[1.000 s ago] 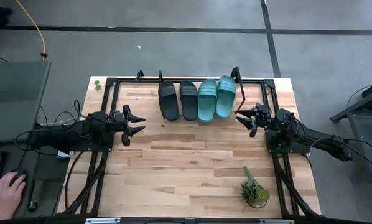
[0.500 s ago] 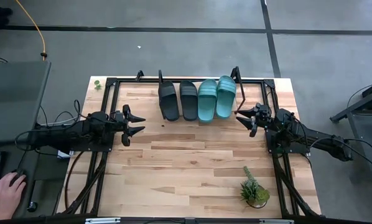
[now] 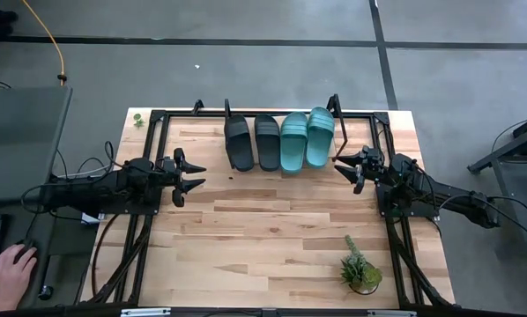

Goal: Pick and place slides into the shelf
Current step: Return to Home Position

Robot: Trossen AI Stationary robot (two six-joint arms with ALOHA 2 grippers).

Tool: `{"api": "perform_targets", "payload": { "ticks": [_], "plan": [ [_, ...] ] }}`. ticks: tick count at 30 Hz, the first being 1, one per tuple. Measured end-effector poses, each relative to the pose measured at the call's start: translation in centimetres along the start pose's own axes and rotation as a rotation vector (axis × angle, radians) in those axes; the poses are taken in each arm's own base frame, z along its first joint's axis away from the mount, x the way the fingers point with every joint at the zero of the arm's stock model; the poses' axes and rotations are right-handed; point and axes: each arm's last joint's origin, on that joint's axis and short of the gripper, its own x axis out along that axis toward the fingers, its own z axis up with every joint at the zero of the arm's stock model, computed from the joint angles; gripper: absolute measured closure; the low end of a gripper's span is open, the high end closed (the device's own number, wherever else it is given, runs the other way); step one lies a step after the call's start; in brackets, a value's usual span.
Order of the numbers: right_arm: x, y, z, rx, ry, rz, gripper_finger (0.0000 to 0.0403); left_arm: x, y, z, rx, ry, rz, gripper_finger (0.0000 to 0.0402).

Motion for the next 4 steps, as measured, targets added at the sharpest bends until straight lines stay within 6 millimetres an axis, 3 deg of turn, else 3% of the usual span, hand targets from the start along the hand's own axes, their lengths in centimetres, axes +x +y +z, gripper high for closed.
{"api": "perform_targets", "payload": {
  "ticks": [4],
  "plan": [
    [0.00,0.00,0.00,0.001,0.000,0.000,0.0215,0.00,0.00,0.00,0.000,0.000,0.000,0.0238]
  ]
}}
